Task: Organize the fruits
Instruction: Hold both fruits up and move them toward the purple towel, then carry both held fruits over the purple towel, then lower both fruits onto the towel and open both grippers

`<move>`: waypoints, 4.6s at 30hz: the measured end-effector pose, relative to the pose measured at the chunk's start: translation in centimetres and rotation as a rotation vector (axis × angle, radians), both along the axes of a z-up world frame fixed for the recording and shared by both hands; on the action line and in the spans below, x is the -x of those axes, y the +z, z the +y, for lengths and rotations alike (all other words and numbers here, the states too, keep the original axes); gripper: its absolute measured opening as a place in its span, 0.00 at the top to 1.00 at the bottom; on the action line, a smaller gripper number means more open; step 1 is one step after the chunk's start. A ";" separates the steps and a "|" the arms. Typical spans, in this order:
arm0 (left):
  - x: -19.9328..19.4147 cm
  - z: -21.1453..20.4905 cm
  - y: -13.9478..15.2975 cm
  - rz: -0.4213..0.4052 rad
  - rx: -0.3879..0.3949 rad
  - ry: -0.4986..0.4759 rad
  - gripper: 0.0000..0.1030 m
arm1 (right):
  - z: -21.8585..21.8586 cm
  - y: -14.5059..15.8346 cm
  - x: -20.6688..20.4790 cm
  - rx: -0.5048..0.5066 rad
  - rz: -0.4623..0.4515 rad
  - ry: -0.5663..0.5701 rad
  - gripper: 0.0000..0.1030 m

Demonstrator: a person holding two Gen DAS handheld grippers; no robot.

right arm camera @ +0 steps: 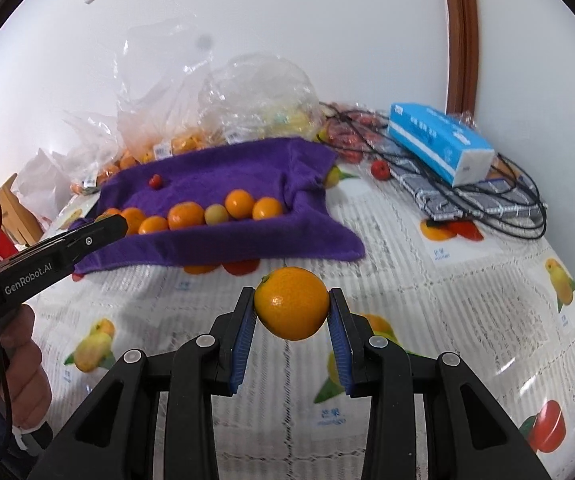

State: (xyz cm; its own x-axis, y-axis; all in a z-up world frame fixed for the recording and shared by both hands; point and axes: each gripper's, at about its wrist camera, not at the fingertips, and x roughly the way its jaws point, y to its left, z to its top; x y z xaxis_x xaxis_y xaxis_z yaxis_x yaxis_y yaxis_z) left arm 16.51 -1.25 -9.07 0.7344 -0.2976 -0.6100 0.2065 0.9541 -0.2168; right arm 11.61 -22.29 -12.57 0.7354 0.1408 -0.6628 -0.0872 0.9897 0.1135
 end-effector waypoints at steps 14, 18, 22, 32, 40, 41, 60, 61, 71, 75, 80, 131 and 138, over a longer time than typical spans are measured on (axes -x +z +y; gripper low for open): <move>-1.4 5.1 2.3 -0.034 -0.087 0.114 0.76 | 3.3 3.6 -2.7 -0.027 -0.069 0.045 0.65; -2.5 6.7 3.2 -0.045 -0.083 0.159 0.76 | 4.4 4.5 -3.8 -0.022 -0.100 0.062 0.65; -3.4 7.7 3.5 -0.045 -0.079 0.193 0.76 | 5.2 5.4 -5.2 -0.028 -0.123 0.081 0.65; -6.5 8.4 2.7 -0.031 -0.104 0.232 0.76 | 5.5 6.0 -9.2 -0.061 -0.158 0.084 0.65; -8.4 7.9 1.9 -0.030 -0.141 0.229 0.76 | 5.4 5.6 -12.2 -0.052 -0.154 0.092 0.65; -8.6 7.8 1.5 -0.026 -0.142 0.227 0.76 | 5.3 5.2 -12.5 -0.049 -0.153 0.094 0.65; -9.7 8.7 -3.3 0.061 -0.047 0.212 0.76 | 5.2 -0.8 -15.1 -0.044 -0.049 0.099 0.65; -9.7 8.6 -3.4 0.062 -0.047 0.210 0.76 | 5.3 -0.9 -15.1 -0.036 -0.051 0.099 0.65; -9.8 7.4 -4.1 0.062 -0.081 0.183 0.76 | 5.7 -1.9 -15.5 -0.010 -0.017 0.095 0.65; -9.8 7.4 -4.3 0.069 -0.076 0.179 0.76 | 5.8 -2.2 -15.6 0.000 -0.009 0.101 0.65; -9.9 7.4 -4.4 0.074 -0.079 0.177 0.76 | 6.2 -2.4 -15.6 0.013 -0.005 0.111 0.65; -8.3 8.1 -3.3 0.022 -0.050 0.198 0.60 | 6.9 -1.2 -13.8 0.021 -0.066 0.126 0.55; -7.6 7.1 -3.2 -0.002 -0.076 0.187 0.60 | 7.5 -0.9 -12.4 0.014 -0.085 0.134 0.54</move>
